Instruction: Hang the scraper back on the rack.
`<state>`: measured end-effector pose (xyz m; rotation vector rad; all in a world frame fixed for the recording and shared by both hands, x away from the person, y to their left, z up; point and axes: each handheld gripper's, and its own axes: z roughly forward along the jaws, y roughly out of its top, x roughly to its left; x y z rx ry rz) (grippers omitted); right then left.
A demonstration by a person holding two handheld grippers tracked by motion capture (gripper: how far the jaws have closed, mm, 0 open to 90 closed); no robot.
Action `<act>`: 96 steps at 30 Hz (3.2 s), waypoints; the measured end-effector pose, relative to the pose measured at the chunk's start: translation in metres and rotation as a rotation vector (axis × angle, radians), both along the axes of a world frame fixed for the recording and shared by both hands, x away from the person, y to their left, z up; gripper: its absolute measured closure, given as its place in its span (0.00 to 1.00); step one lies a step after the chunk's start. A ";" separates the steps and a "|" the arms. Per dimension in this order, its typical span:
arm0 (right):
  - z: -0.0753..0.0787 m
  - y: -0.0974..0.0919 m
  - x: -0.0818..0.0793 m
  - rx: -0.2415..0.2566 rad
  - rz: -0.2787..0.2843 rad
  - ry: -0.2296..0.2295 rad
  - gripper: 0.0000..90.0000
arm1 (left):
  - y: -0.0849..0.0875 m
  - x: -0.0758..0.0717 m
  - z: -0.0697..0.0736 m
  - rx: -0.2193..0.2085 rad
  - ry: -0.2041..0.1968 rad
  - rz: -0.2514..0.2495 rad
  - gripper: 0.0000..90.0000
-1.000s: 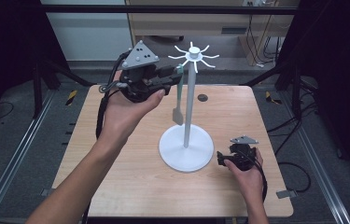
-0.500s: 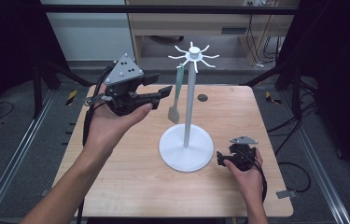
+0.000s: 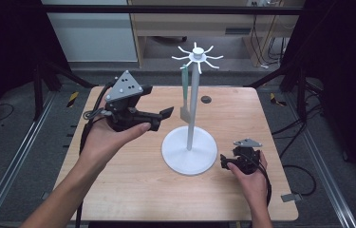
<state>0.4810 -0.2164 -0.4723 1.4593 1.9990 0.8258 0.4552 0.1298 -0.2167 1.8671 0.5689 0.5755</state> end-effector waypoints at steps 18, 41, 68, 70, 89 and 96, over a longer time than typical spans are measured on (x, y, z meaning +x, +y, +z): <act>-0.001 0.001 0.000 -0.004 0.003 0.006 0.11 | 0.019 -0.012 -0.043 0.002 -0.003 -0.001 0.08; -0.001 -0.001 -0.001 -0.009 -0.003 0.013 0.11 | 0.046 -0.015 -0.105 0.057 0.032 -0.002 0.05; -0.003 0.000 -0.002 -0.015 -0.002 0.024 0.11 | 0.103 -0.004 -0.211 0.176 0.098 0.111 0.05; -0.003 0.000 -0.002 -0.015 -0.004 0.026 0.10 | 0.108 -0.002 -0.216 0.178 0.105 0.126 0.05; -0.006 0.000 -0.001 -0.030 -0.004 0.043 0.09 | 0.170 0.021 -0.260 0.235 0.279 0.298 0.06; -0.008 0.000 -0.001 -0.032 -0.005 0.056 0.09 | 0.175 0.023 -0.262 0.234 0.285 0.342 0.07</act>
